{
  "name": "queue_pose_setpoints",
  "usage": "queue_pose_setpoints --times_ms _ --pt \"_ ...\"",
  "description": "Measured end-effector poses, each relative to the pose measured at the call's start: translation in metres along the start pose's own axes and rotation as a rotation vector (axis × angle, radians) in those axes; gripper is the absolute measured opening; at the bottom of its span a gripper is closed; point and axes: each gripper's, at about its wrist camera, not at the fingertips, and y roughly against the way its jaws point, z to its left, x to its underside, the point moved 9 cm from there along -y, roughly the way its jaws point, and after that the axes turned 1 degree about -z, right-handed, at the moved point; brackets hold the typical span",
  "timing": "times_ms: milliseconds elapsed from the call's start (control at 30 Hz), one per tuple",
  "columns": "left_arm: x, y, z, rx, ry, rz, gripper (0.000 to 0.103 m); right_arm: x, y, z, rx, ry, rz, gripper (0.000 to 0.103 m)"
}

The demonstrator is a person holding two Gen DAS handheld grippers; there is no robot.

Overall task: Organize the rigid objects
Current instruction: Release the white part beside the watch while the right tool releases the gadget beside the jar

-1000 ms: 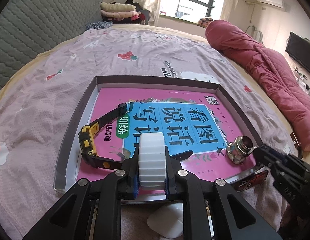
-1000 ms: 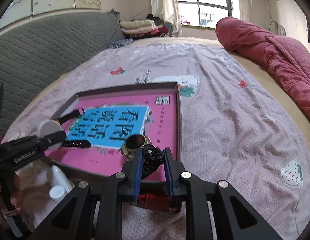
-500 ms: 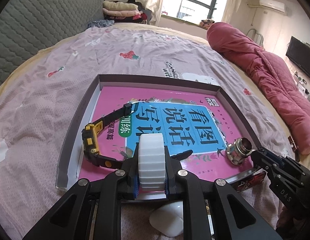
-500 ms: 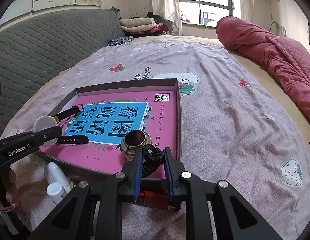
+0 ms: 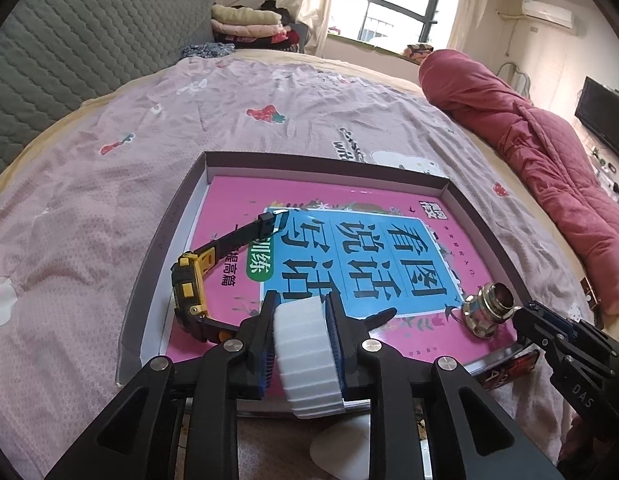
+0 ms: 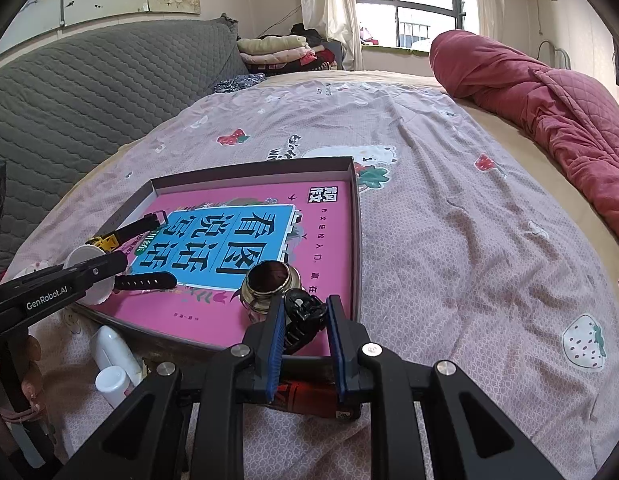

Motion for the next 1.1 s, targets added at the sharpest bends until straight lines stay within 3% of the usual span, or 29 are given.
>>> queue_pose_setpoints --times_ms 167,400,1100 --pt "-0.004 0.003 0.003 0.0 0.004 -0.019 0.042 0.0 0.0 0.0 0.002 0.0 -0.001 0.021" --pt "-0.009 0.007 0.013 -0.018 0.018 -0.037 0.047 0.0 0.0 -0.004 0.004 -0.012 -0.001 0.021" --pt "-0.03 0.024 0.04 -0.056 0.043 -0.118 0.049 -0.002 0.002 -0.006 0.009 -0.014 -0.006 0.021"
